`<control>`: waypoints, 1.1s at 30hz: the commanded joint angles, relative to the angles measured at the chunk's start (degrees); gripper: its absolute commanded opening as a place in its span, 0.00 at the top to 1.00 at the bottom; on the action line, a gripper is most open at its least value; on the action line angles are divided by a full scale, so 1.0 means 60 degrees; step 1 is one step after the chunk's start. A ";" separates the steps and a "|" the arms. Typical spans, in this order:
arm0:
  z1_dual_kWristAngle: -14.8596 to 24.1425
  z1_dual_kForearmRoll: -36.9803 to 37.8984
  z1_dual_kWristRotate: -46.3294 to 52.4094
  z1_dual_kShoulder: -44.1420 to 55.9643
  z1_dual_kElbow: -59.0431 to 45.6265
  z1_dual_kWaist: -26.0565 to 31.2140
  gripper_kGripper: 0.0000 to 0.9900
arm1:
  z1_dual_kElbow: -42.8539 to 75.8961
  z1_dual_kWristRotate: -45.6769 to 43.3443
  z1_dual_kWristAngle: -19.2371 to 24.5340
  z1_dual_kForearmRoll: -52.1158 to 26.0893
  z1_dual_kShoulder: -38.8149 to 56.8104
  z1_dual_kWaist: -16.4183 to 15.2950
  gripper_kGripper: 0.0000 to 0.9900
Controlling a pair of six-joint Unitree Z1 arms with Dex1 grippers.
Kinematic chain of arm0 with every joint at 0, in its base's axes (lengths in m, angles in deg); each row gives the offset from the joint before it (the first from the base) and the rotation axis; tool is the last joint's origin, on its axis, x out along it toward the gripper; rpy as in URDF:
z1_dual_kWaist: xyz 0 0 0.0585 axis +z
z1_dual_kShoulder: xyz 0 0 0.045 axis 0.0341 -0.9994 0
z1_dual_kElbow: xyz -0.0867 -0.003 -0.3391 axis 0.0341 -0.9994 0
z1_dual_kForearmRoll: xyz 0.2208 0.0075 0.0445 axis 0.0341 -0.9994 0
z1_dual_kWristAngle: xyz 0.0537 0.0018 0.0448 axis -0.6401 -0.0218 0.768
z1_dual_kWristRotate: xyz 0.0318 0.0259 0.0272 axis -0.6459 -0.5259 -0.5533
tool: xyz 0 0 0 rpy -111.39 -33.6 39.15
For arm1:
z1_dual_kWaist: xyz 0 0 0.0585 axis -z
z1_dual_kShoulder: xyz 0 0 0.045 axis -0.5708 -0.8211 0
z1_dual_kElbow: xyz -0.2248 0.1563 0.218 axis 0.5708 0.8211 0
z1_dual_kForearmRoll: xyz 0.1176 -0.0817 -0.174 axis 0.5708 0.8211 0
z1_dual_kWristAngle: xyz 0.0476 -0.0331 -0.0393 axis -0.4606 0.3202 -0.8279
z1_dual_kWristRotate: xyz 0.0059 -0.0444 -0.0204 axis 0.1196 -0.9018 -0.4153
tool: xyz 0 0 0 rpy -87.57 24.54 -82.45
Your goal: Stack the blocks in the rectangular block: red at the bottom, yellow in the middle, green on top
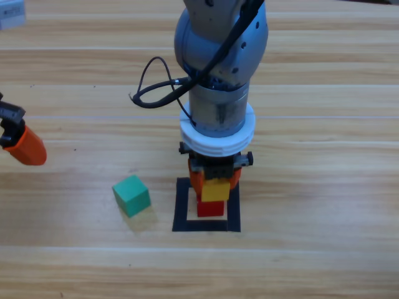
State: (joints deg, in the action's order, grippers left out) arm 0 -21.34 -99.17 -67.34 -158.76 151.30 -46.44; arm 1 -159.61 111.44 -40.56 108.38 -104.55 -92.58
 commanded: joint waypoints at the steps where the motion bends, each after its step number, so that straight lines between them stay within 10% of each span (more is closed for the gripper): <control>1: -0.0077 0.0132 -0.0132 0.0143 -0.0303 0.0207 0.05 | -0.0050 0.0056 0.0175 0.0126 -0.0792 -0.0259 0.79; 8: -0.0106 0.0205 -0.0147 0.0143 -0.0390 0.0207 0.05 | -0.0196 0.0041 0.0145 0.0126 -0.0806 -0.0259 0.31; 15: -0.0106 0.0220 -0.0161 0.0143 -0.0420 0.0207 0.05 | -0.0328 0.0026 0.0277 0.0140 -0.0543 -0.0317 0.10; 33: 0.0026 0.0586 0.0176 -0.2040 0.1162 0.0486 0.05 | 0.1342 -0.1658 0.1215 -0.0958 0.4233 -0.0552 0.03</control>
State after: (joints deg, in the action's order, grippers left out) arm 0 -21.53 -96.76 -66.52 -159.23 155.39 -44.89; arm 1 -160.89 104.82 -34.61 108.33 -87.07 -94.02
